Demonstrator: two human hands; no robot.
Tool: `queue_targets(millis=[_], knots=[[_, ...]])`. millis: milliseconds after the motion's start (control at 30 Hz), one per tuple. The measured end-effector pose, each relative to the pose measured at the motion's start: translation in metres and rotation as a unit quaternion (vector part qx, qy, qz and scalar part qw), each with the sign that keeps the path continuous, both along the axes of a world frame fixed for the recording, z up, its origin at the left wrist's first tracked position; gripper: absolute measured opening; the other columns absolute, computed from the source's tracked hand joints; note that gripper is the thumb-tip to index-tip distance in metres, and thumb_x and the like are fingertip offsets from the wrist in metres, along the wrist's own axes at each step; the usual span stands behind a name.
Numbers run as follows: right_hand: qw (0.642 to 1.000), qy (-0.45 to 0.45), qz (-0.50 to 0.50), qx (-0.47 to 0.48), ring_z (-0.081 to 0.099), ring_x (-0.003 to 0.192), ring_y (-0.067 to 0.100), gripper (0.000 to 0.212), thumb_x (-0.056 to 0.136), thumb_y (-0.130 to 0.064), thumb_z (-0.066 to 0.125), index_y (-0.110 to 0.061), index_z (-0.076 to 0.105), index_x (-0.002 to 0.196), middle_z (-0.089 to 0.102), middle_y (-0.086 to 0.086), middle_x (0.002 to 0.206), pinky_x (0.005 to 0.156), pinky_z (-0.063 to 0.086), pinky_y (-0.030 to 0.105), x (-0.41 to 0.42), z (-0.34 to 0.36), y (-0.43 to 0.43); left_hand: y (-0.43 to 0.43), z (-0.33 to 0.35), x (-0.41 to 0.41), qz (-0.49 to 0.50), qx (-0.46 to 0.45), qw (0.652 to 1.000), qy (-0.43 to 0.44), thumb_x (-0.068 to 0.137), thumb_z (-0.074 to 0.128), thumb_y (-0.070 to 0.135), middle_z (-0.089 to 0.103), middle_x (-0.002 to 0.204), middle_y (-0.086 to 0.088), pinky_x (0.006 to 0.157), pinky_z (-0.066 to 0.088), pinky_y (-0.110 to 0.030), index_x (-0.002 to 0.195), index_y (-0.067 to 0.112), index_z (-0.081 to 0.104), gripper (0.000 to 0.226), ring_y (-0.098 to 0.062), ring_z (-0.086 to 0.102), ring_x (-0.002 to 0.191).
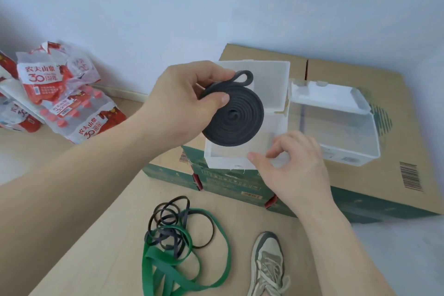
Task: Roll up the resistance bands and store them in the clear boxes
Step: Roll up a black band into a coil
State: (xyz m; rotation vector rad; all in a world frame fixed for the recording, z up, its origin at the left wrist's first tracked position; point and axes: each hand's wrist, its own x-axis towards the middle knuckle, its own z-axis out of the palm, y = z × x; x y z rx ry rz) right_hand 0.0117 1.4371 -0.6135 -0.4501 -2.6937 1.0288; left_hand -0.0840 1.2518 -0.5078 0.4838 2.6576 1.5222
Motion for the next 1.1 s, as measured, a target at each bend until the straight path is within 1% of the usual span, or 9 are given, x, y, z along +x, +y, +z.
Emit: queue_targets(millis=[133,300,400,467,567,700,833,933,1100], knots=[[1.000,0.027,0.009,-0.006,0.047,0.109,0.012,0.036,0.075,-0.044,0.087,-0.031,0.057,0.087,0.054,-0.021,0.097,0.081,0.032,0.026,-0.001,0.001,0.003,0.023,-0.020,-0.010,-0.069,-0.063,0.995,-0.019,0.093,0.070,0.009,0.072,0.094,0.026,0.071,0.046,-0.001,0.106,0.038,0.074,0.031,0.009,0.064,0.080],[0.996,0.010,-0.010,-0.091,0.040,0.118,0.005,0.069,0.069,-0.036,0.094,-0.037,0.046,0.119,0.042,-0.032,0.110,0.094,0.038,0.029,-0.001,0.003,0.003,0.030,-0.045,-0.017,-0.111,-0.099,0.988,-0.051,0.095,0.068,0.010,0.076,0.103,0.019,0.086,0.052,-0.007,0.114,0.034,0.074,0.031,0.005,0.069,0.095],[0.998,0.020,0.035,-0.038,0.034,0.132,0.011,0.094,0.074,-0.034,0.090,-0.040,0.035,0.151,0.044,-0.019,0.135,0.110,0.033,0.030,0.000,0.000,0.004,0.029,-0.048,-0.020,-0.128,-0.116,0.982,-0.073,0.096,0.067,0.012,0.076,0.108,0.017,0.085,0.051,-0.005,0.119,0.035,0.073,0.033,0.006,0.068,0.099],[0.997,0.014,0.070,-0.017,0.030,0.140,0.015,0.102,0.077,-0.032,0.088,-0.041,0.027,0.159,0.037,-0.012,0.148,0.117,0.029,0.034,-0.001,-0.003,0.004,0.032,-0.049,-0.018,-0.151,-0.139,0.976,-0.070,0.097,0.065,0.012,0.074,0.113,0.018,0.093,0.053,-0.016,0.123,0.035,0.071,0.035,0.002,0.067,0.107],[0.996,0.024,0.089,-0.008,0.029,0.144,0.015,0.099,0.078,-0.027,0.088,-0.033,0.032,0.160,0.039,-0.013,0.153,0.122,0.029,0.038,-0.002,-0.005,0.004,0.040,-0.051,-0.013,-0.185,-0.214,0.959,-0.002,0.097,0.059,0.011,0.071,0.121,0.015,0.102,0.050,-0.034,0.128,0.037,0.067,0.041,-0.011,0.062,0.117],[0.996,0.015,0.078,-0.033,0.034,0.137,0.007,0.089,0.074,-0.029,0.090,-0.034,0.044,0.150,0.049,-0.020,0.140,0.114,0.031,0.028,-0.006,-0.003,0.005,0.042,-0.059,-0.005,-0.157,-0.252,0.954,0.049,0.097,0.058,0.013,0.068,0.120,0.007,0.094,0.052,-0.044,0.127,0.036,0.060,0.038,-0.022,0.063,0.110],[0.997,-0.018,0.065,-0.024,0.032,0.137,0.005,0.083,0.070,-0.033,0.091,-0.032,0.050,0.143,0.051,-0.024,0.132,0.109,0.031,0.024,-0.009,0.001,0.001,0.037,-0.065,0.003,-0.061,-0.242,0.967,0.060,0.094,0.066,0.027,0.068,0.107,0.002,0.085,0.052,-0.044,0.118,0.028,0.049,0.029,-0.027,0.063,0.099],[0.997,-0.043,0.058,0.004,0.029,0.138,0.007,0.079,0.073,-0.040,0.087,-0.033,0.051,0.143,0.052,-0.026,0.131,0.107,0.028,0.022,-0.009,0.004,0.002,0.032,-0.071,0.008,-0.013,-0.282,0.952,0.117,0.093,0.068,0.032,0.058,0.107,-0.002,0.079,0.050,-0.041,0.111,0.023,0.065,0.021,-0.028,0.058,0.097],[0.992,-0.100,0.052,0.054,0.027,0.139,0.014,0.075,0.080,-0.046,0.075,-0.036,0.044,0.147,0.052,-0.021,0.144,0.113,0.031,0.029,-0.012,0.017,-0.005,0.013,-0.079,0.009,-0.106,-0.260,0.949,0.144,0.090,0.072,0.025,0.057,0.118,-0.001,0.091,0.051,-0.046,0.129,0.021,0.065,0.040,-0.027,0.057,0.106]])
